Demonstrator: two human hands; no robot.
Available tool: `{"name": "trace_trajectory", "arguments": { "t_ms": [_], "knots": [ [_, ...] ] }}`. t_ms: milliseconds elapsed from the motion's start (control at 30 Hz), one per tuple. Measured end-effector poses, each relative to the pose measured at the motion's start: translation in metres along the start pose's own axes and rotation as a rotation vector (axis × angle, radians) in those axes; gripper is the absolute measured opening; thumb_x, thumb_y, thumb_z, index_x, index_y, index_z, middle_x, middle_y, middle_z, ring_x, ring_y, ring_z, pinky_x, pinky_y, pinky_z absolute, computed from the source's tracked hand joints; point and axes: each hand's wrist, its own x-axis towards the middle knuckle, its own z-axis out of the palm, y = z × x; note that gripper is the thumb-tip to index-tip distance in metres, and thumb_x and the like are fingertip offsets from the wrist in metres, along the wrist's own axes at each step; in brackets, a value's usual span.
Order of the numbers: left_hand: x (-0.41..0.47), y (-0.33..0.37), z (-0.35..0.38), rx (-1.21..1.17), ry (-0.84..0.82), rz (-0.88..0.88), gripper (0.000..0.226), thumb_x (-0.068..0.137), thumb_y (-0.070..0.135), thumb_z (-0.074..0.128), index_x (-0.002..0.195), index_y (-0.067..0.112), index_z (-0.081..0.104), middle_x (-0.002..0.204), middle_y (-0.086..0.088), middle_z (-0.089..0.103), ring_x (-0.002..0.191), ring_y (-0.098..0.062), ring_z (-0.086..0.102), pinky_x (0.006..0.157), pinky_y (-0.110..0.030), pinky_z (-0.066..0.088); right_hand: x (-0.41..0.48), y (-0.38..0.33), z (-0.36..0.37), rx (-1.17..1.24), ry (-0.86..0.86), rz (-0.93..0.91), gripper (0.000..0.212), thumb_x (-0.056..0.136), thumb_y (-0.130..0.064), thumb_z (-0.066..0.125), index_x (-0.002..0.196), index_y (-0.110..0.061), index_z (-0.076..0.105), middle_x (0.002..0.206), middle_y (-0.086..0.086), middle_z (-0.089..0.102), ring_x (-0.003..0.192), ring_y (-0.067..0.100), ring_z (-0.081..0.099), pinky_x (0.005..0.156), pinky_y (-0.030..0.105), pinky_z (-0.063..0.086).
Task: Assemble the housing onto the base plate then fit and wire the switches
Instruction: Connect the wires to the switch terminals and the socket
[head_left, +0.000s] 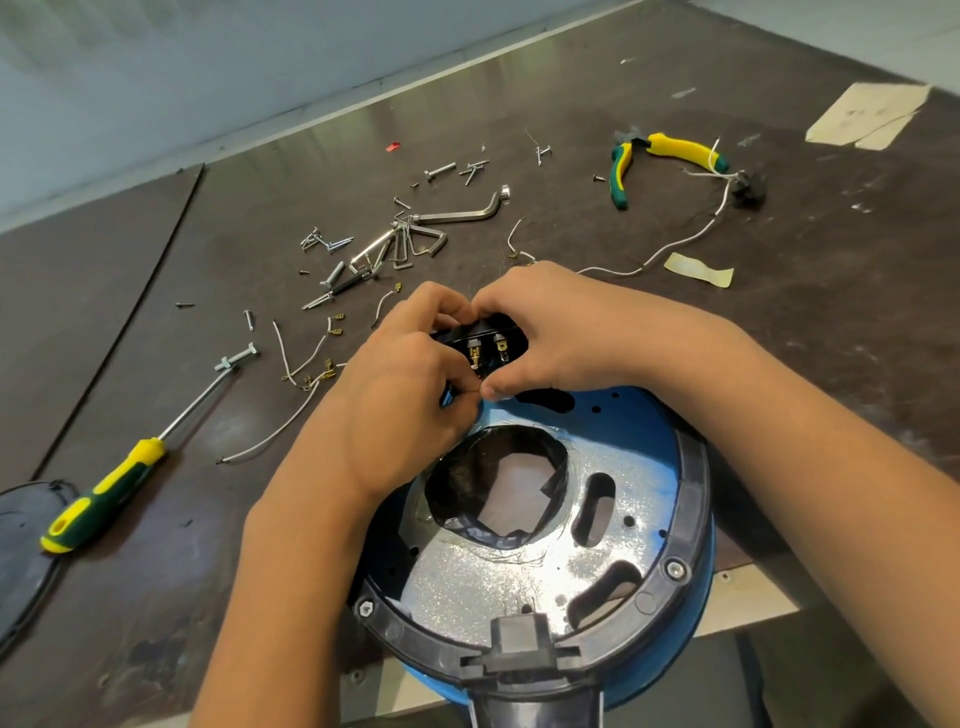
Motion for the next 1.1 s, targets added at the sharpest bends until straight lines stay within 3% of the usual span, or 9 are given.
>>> {"name": "trace_trajectory", "arguments": {
  "t_ms": [200,400,600,733,933,1100],
  "knots": [
    [-0.0001,-0.0010,0.0009,-0.008,0.016,0.009,0.007,0.074,0.010,0.080,0.072,0.017,0.080,0.123,-0.010,0.052,0.108,-0.024,0.058,0.088,-0.038,0.050,0.0011,0.0007,0.0021,-0.006,0.027,-0.011,0.046,0.075,-0.043,0.082,0.113,-0.023,0.064,0.088,-0.012,0.053,0.086,0.014,0.058,0.072,0.034,0.049],
    [-0.0004,-0.0009,-0.0001,-0.017,-0.005,-0.001,0.007,0.073,0.011,0.080,0.069,0.017,0.079,0.125,-0.008,0.049,0.112,-0.021,0.055,0.090,-0.032,0.046,0.0009,0.0011,0.0015,-0.036,0.030,-0.025,0.051,0.072,-0.044,0.083,0.114,-0.021,0.065,0.095,-0.006,0.061,0.086,0.014,0.059,0.069,0.029,0.047],
    [-0.0006,0.0002,-0.0008,-0.018,-0.010,-0.006,0.007,0.073,0.012,0.080,0.069,0.017,0.078,0.125,-0.007,0.048,0.111,-0.020,0.054,0.088,-0.033,0.048,0.0009,0.0008,0.0009,-0.043,0.018,-0.016,0.055,0.072,-0.046,0.083,0.117,-0.021,0.064,0.101,-0.004,0.063,0.090,0.015,0.060,0.073,0.031,0.049],
    [-0.0008,0.0004,-0.0007,-0.016,-0.020,-0.013,0.006,0.076,0.014,0.079,0.071,0.018,0.079,0.126,-0.006,0.048,0.113,-0.020,0.053,0.088,-0.034,0.047,0.0009,-0.0002,0.0012,-0.047,0.013,0.005,0.056,0.073,-0.046,0.083,0.119,-0.022,0.062,0.105,-0.002,0.064,0.094,0.018,0.061,0.081,0.039,0.053],
    [-0.0013,0.0000,-0.0005,0.010,-0.027,-0.006,0.006,0.076,0.011,0.079,0.073,0.016,0.079,0.127,-0.009,0.048,0.113,-0.022,0.054,0.086,-0.027,0.041,-0.0004,-0.0014,0.0009,-0.026,0.021,-0.007,0.052,0.075,-0.043,0.082,0.118,-0.022,0.063,0.097,-0.005,0.060,0.088,0.015,0.059,0.074,0.034,0.051],
    [-0.0019,0.0012,-0.0006,0.008,-0.021,-0.011,0.007,0.077,0.011,0.077,0.073,0.017,0.079,0.127,-0.007,0.048,0.113,-0.021,0.053,0.084,-0.027,0.041,0.0006,-0.0001,0.0014,-0.022,0.002,-0.008,0.054,0.075,-0.043,0.081,0.121,-0.023,0.061,0.102,-0.004,0.060,0.092,0.017,0.060,0.078,0.037,0.053]
  ]
}}
